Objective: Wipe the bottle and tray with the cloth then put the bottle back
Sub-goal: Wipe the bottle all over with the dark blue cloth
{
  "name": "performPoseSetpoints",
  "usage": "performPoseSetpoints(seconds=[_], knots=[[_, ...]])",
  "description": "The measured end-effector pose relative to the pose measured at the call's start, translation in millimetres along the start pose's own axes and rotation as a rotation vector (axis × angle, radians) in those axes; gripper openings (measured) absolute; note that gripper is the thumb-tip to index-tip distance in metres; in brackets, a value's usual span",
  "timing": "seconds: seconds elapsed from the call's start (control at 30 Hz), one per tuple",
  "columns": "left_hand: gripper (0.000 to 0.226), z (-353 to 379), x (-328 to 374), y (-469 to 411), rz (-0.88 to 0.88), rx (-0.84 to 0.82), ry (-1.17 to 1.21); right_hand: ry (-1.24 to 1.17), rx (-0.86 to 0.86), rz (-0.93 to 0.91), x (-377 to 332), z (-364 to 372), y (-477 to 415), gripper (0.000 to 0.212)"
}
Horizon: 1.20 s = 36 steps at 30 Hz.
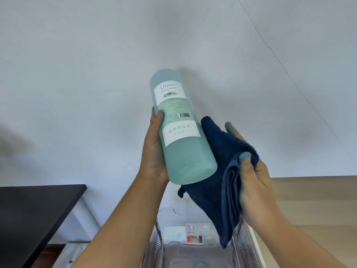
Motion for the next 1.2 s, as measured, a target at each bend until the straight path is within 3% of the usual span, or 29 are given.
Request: performPoseSetpoints(seconds=[0.1, 0.2, 0.4, 0.6, 0.73, 0.97, 1.07, 1.2], knots=[[0.080, 6, -5, 1, -0.038, -0.024, 0.015, 0.141, -0.086, -0.121, -9, 19, 3, 0.049], [0.078, 6, -12, -1, -0.075, -0.017, 0.029, 0.264, -0.118, -0.182, -3, 24, 5, 0.058], [0.052, -2, -16, -1, -0.080, -0.016, 0.018, 0.136, -0.069, -0.115, 6, 13, 6, 0.047], [0.076, 5, -5, 1, -0.020, -0.016, -0.134, 0.262, -0.150, -0.189, -6, 17, 5, 0.044], [0.069, 7, -2, 3, 0.116, -0.058, -0.171, 0.372, -0.183, -0.237, -11, 17, 0, 0.046], [0.062, 10, -19, 11, 0.049, -0.117, -0.113, 0.376, -0.210, -0.178, -11, 19, 3, 0.055], [0.054, 14, -21, 13, 0.005, -0.149, -0.046, 0.409, -0.276, -0.249, -12, 25, 11, 0.060], [0.084, 12, -31, 13, -0.122, -0.100, -0.006, 0.445, -0.288, -0.352, -12, 26, 20, 0.051]])
Point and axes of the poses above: each hand's wrist, its own y-axis away from the middle knuckle, its own z-axis out of the palm, x = y × z, the point moved 8 cm from there along -y, towards the middle knuckle, and after that the axes turned 13 degrees about x, right-handed, at the moved point
